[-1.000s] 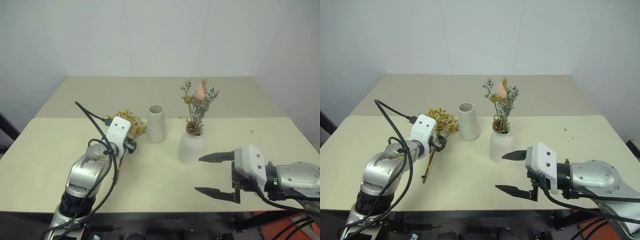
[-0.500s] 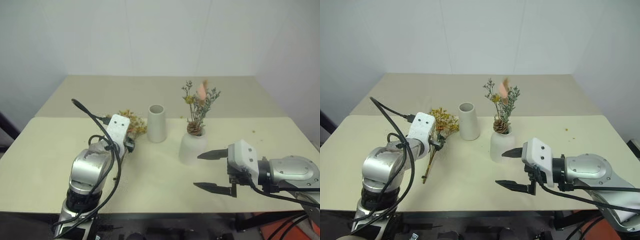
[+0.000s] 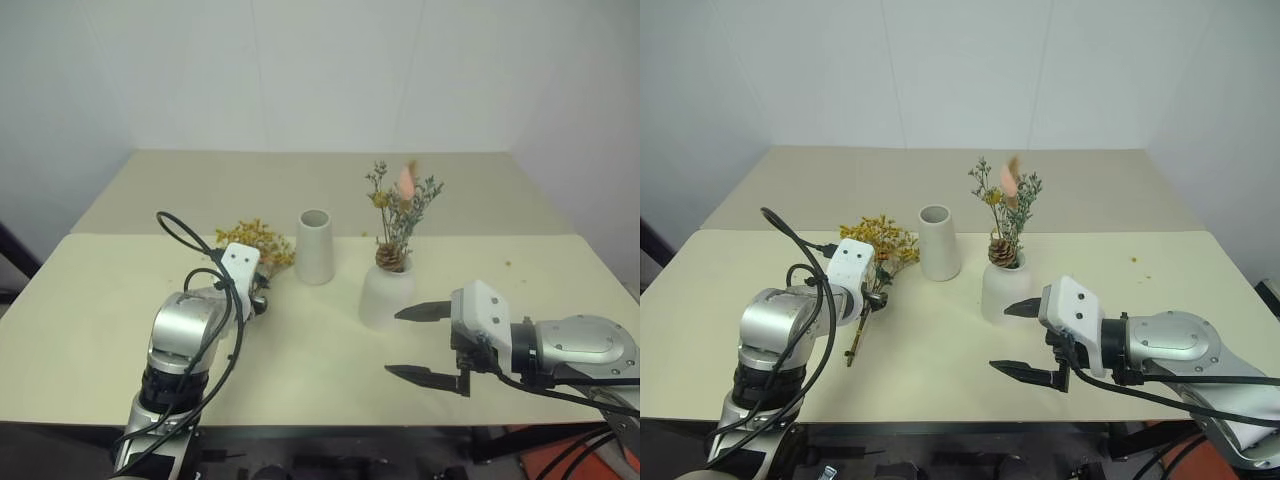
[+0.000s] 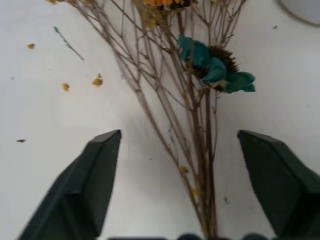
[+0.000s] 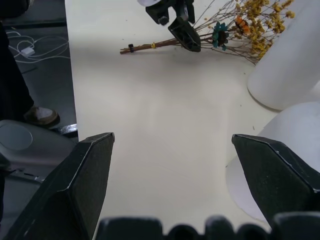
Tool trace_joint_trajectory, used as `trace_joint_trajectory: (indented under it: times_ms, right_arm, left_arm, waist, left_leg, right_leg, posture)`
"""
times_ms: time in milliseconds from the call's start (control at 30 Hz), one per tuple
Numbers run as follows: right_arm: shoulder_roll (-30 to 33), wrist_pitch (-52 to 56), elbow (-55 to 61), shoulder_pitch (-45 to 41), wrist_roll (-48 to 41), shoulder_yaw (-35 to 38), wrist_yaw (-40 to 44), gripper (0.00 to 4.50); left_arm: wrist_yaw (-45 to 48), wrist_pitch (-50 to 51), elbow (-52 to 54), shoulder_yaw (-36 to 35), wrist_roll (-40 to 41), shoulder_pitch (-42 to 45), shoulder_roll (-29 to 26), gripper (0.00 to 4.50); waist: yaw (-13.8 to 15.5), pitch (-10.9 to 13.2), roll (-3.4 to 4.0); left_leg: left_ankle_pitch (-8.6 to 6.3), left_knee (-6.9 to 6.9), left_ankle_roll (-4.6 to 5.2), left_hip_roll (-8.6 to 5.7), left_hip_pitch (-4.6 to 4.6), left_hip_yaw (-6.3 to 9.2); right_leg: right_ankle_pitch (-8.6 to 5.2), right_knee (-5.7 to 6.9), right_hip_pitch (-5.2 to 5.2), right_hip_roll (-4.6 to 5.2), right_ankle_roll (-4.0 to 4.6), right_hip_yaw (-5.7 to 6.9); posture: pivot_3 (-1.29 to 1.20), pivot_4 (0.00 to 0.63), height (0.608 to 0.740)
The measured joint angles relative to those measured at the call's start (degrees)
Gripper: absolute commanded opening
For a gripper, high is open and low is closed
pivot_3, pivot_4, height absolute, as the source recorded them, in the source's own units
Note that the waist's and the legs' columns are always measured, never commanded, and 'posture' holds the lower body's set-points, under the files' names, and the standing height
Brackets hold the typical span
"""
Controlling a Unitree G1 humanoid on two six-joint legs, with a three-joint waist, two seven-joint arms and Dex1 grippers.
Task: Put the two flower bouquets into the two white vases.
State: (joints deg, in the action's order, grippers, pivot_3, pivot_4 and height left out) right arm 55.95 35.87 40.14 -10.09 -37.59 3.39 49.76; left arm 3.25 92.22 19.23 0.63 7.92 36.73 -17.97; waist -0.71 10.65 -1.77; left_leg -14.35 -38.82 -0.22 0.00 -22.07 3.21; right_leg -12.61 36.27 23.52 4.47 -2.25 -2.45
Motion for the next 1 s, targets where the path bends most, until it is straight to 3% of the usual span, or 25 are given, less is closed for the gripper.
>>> trace_joint_trajectory:
  times_ms: [333, 767, 1000]
  right_arm:
    - [0.00, 1.59, 0.36, -0.01, -1.58, 0.54, 0.06, 4.50]
    - [-0.07, 1.57, 0.31, -0.01, -1.38, 0.53, 0.08, 4.50]
    - [-0.78, 1.44, 0.31, 0.07, -0.68, 0.53, -0.16, 4.50]
  left_arm:
    - [-0.62, 0.00, -2.30, -0.56, 0.46, -0.82, -0.42, 0.04]
    - [-2.55, -1.48, -3.87, -1.68, -1.15, 2.06, -1.21, 0.04]
    - [-4.69, -22.15, -7.75, -9.58, -3.86, 8.09, -3.39, 0.04]
  waist:
    - [-0.04, 0.00, 0.00]
    - [0.05, 0.00, 0.00]
    - [0.08, 0.00, 0.00]
  left_leg:
    - [0.00, 0.00, 0.00, 0.00, 0.03, -0.01]
    - [0.00, -0.01, 0.00, -0.01, 0.00, 0.00]
    - [0.00, 0.01, -0.01, -0.02, -0.03, -0.03]
  right_leg:
    - [0.01, -0.02, -0.03, 0.00, -0.01, -0.01]
    - [0.03, -0.05, -0.03, 0.00, -0.02, 0.01]
    - [0.05, -0.10, 0.00, 0.05, -0.02, -0.02]
  posture:
    - [0.00, 0.150, 0.740]
    - [0.00, 0.150, 0.740]
    - [0.00, 0.150, 0.740]
